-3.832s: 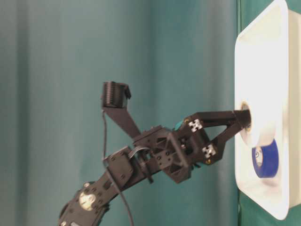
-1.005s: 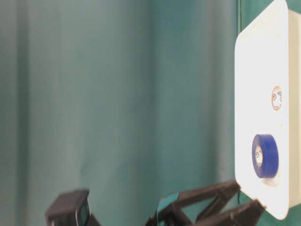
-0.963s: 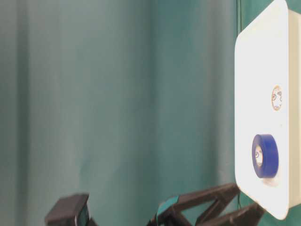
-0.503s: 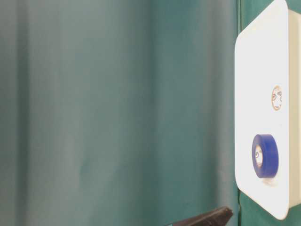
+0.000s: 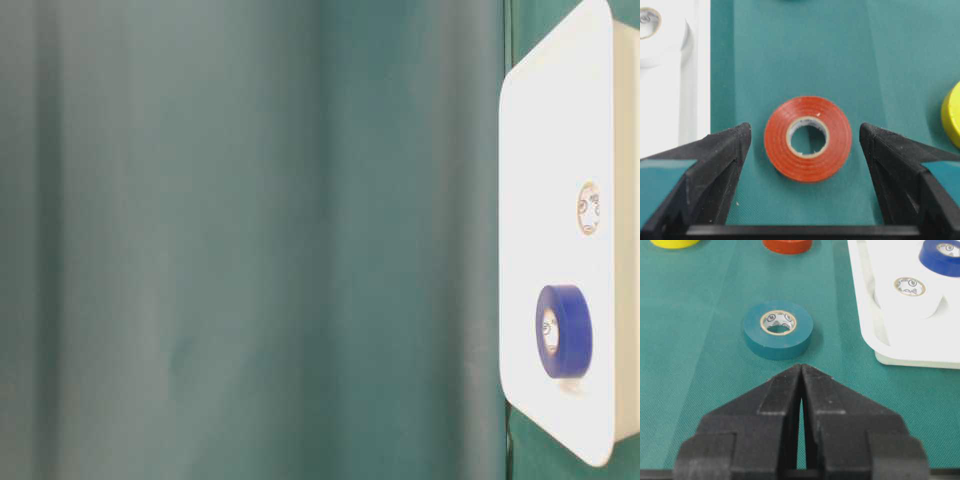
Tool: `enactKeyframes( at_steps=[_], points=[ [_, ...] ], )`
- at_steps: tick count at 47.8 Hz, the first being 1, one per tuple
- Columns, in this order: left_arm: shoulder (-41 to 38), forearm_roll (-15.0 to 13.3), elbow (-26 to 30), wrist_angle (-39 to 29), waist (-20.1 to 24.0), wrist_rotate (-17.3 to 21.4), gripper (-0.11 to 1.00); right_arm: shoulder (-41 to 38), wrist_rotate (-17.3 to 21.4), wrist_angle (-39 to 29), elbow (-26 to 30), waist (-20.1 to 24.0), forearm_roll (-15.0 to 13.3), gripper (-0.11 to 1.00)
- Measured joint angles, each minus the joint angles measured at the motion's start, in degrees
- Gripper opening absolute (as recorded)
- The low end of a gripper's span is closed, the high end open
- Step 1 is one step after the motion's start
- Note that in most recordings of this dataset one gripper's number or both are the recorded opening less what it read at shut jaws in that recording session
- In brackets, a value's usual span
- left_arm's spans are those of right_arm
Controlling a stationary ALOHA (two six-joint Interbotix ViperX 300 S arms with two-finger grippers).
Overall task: Put the tape into the white case with the left arm.
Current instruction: 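Move the left gripper to the yellow tape roll and grasp it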
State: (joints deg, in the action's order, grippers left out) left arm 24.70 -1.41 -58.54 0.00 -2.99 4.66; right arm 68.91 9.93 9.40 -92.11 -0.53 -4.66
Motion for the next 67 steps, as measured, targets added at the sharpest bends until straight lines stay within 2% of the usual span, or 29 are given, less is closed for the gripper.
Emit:
enactKeyframes(
  at_steps=[24, 43, 58, 67],
  points=[
    [0.09, 0.0, -0.79, 0.26, -1.23, -0.09, 0.87, 0.0, 0.0, 0.0, 0.0, 0.0, 0.0, -0.09],
    [-0.7, 0.0, -0.7, 0.26, -10.02, 0.09, 0.87, 0.0, 0.0, 0.0, 0.0, 0.0, 0.0, -0.09],
    [-2.55, 0.09, -0.44, 1.49, -11.34, -0.09, 0.86, 0.0, 0.0, 0.0, 0.0, 0.0, 0.0, -0.09],
    [-7.21, 0.0, 2.72, 2.02, -13.36, -0.09, 0.86, 0.0, 0.0, 0.0, 0.0, 0.0, 0.0, -0.09]
  ],
)
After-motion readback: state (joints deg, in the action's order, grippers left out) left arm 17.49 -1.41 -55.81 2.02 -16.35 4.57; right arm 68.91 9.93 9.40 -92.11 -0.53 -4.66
